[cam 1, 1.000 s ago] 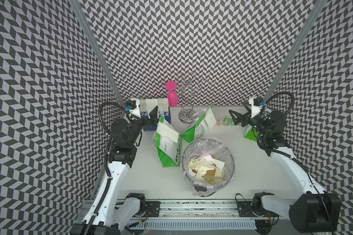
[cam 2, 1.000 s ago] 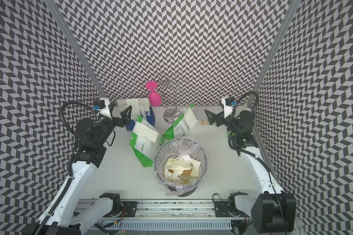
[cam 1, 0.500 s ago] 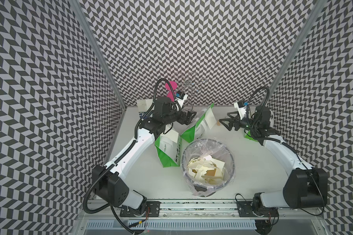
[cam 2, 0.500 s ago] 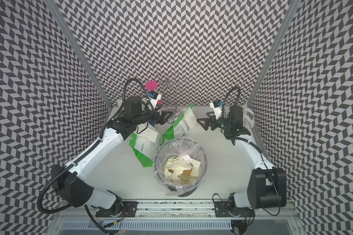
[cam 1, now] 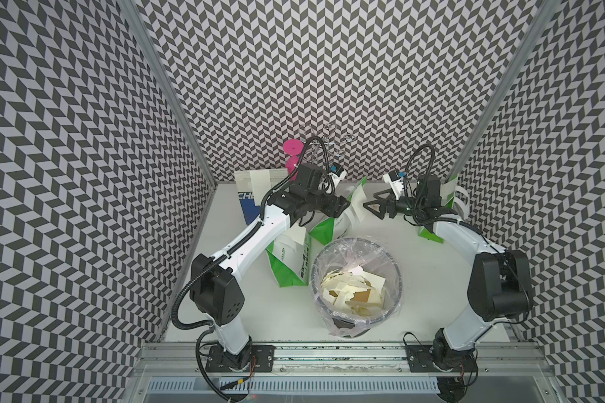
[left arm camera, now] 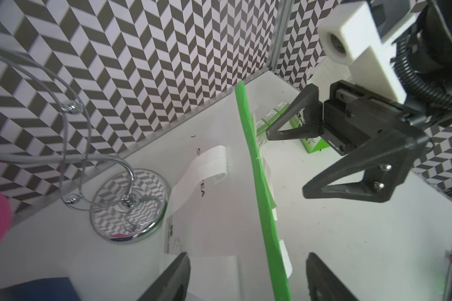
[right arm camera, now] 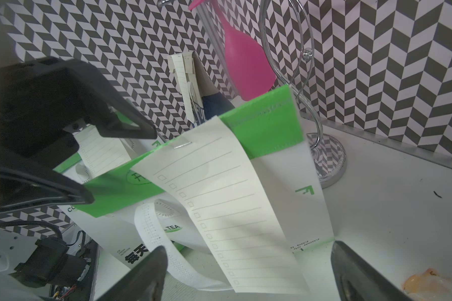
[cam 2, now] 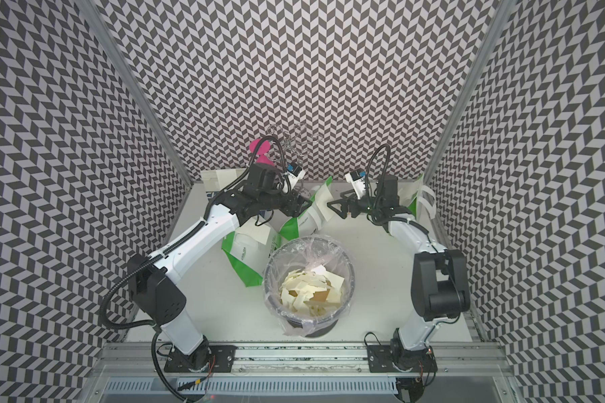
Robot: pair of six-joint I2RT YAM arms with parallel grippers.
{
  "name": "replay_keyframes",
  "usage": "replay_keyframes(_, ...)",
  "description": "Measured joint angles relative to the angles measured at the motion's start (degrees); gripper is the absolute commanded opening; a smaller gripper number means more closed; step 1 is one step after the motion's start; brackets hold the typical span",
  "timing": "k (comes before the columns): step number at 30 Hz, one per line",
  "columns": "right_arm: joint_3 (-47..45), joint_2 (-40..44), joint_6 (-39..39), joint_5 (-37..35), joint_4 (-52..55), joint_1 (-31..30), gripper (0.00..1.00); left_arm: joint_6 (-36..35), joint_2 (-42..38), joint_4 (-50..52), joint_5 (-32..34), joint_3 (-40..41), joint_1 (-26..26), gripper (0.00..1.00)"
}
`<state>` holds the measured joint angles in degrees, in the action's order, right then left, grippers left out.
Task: Shred takeout receipts and throw away
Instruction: Tear off the takeout receipt from the takeout bag.
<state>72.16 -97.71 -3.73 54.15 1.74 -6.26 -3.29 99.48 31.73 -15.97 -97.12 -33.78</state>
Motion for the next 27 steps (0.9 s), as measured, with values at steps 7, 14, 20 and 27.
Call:
replay_keyframes(7,4.46,-4.59,-3.72,2.56,3.02,-0.79,0.93,-1.51,2.97,4.76,1.66,-3.87,-0.74,0.20)
replay_keyframes(14,7.76,-7.06,-6.82,4.85,5.46,-2.27,0.88,-1.97,3.17,5.86,3.30,-4.26,-0.70,0.08)
replay_keyframes(20,10.27,-8.39,-8.39,7.13,7.13,-2.75,0.69,-1.81,3.17,5.86,3.96,-4.26,-0.70,0.00)
replay_keyframes(27,10.40,-8.39,-10.01,10.36,8.44,-3.72,0.45,-1.81,3.17,5.90,4.15,-4.37,-0.55,0.00)
